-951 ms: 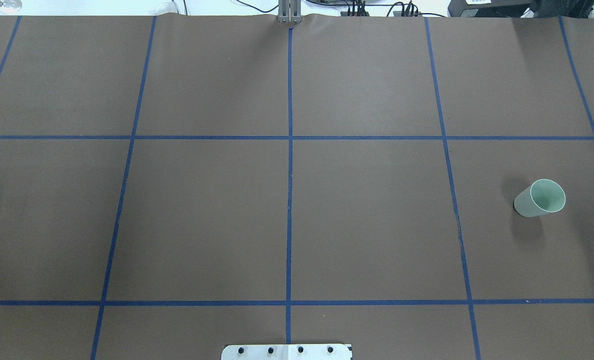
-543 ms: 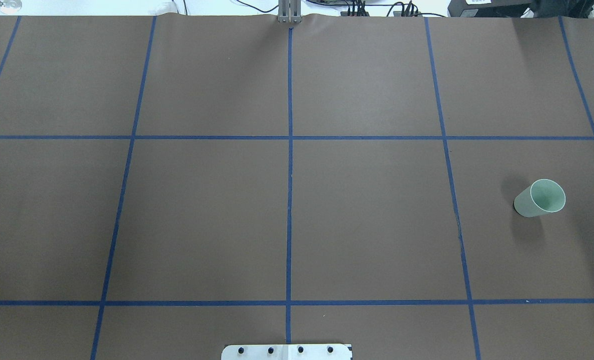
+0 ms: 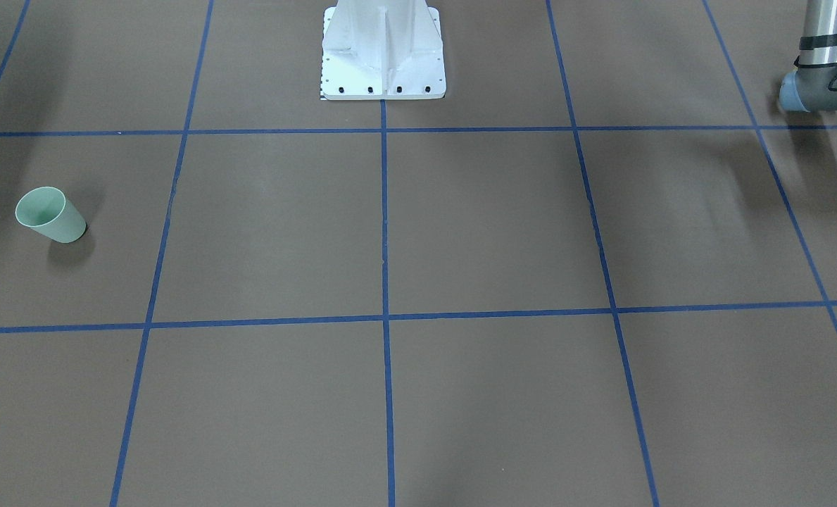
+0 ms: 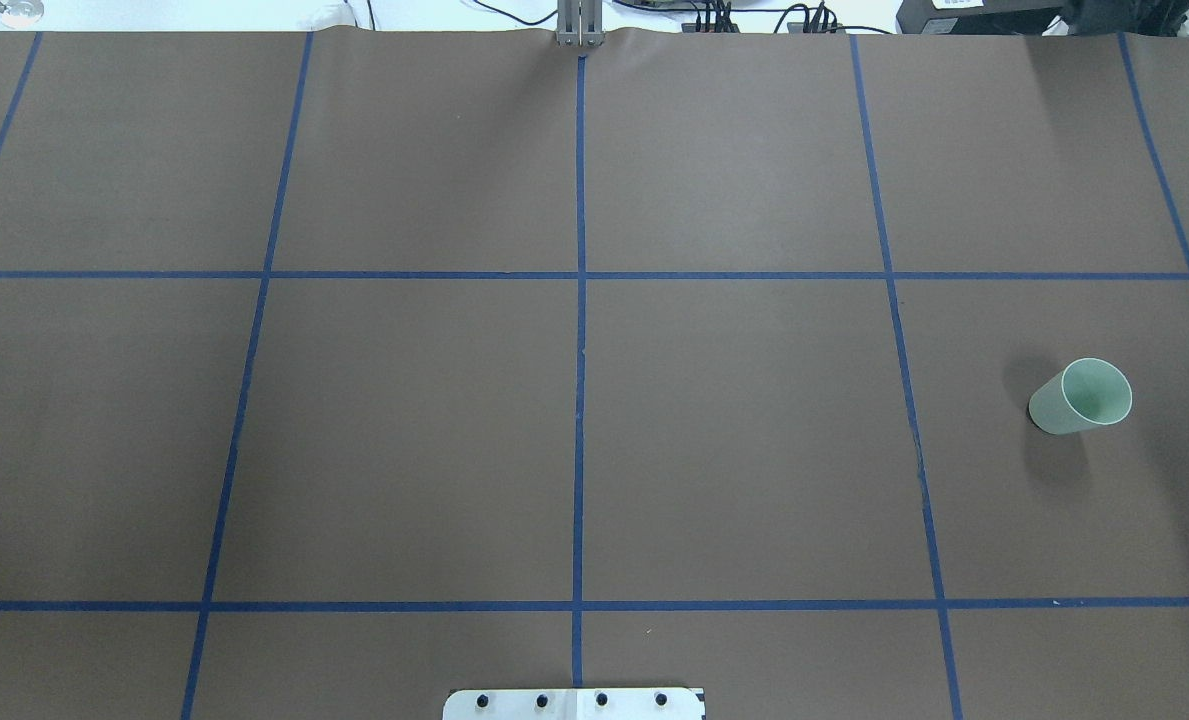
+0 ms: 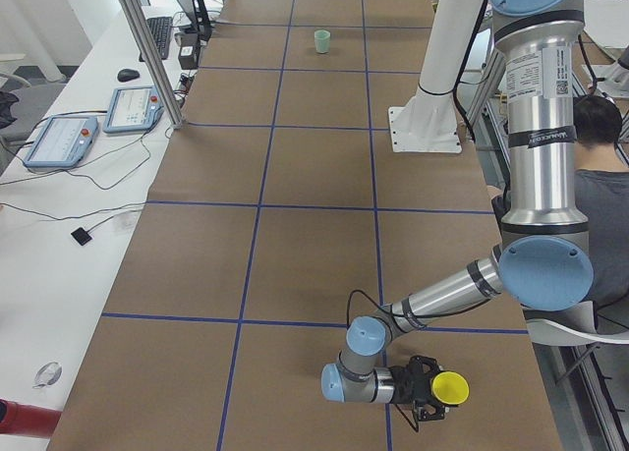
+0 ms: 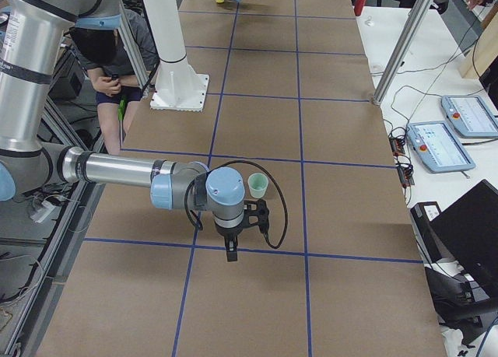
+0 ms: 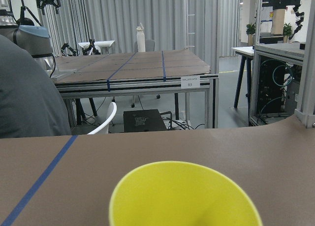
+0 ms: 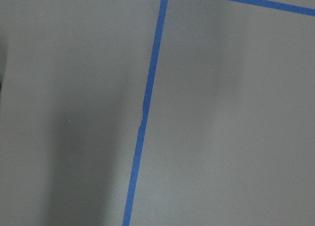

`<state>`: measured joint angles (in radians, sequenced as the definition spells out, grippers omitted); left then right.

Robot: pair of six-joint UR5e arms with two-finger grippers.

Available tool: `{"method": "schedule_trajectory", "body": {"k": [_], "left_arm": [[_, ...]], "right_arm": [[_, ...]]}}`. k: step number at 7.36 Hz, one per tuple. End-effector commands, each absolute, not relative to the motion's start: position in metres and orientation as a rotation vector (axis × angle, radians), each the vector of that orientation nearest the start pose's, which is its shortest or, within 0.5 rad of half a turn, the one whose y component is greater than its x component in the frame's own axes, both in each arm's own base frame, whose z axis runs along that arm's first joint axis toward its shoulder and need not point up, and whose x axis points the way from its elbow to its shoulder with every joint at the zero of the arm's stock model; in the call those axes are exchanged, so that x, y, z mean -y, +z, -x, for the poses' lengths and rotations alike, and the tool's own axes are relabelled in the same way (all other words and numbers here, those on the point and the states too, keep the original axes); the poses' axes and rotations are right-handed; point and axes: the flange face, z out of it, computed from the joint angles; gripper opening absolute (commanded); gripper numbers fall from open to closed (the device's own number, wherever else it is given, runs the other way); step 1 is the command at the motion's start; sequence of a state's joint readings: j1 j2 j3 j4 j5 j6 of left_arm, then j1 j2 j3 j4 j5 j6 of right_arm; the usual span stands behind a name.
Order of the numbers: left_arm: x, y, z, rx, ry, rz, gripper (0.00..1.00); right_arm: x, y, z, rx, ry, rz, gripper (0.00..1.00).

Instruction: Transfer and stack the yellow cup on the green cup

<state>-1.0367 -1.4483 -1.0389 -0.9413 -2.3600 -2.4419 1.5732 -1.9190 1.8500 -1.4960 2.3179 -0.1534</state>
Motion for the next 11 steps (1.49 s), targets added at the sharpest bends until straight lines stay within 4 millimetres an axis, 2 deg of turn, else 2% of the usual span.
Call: {"method": "schedule_trajectory", "body": {"k": [1, 3, 5, 6, 8, 10, 11], "left_arm": [[0.223, 0.937, -0.06, -1.967, 2.762, -1.323, 0.0], [0.222, 0.933, -0.06, -2.011, 2.755, -1.381, 0.0], [0.222, 0.92, -0.052, -2.115, 2.782, -1.309, 0.0], [0.214, 0.917, -0.048, -2.115, 2.788, -1.321, 0.0], [0.217, 0.907, -0.039, -2.216, 2.844, -1.227, 0.0], [0.22, 0.906, -0.026, -2.379, 2.912, -1.058, 0.0], [0.231, 0.899, -0.026, -2.408, 2.992, -0.986, 0.0]], "right_arm": [[0.346, 0.662, -0.067, 0.747, -0.145, -0.063, 1.0], [0.346, 0.662, -0.066, 0.747, -0.146, -0.062, 1.0], [0.346, 0.662, -0.066, 0.747, -0.146, -0.062, 1.0], [0.347, 0.661, -0.066, 0.747, -0.147, -0.064, 0.99], [0.347, 0.661, -0.065, 0.747, -0.15, -0.063, 1.0], [0.353, 0.655, -0.063, 0.775, -0.15, -0.075, 1.0], [0.353, 0.653, -0.061, 0.798, -0.15, -0.076, 1.0]]}}
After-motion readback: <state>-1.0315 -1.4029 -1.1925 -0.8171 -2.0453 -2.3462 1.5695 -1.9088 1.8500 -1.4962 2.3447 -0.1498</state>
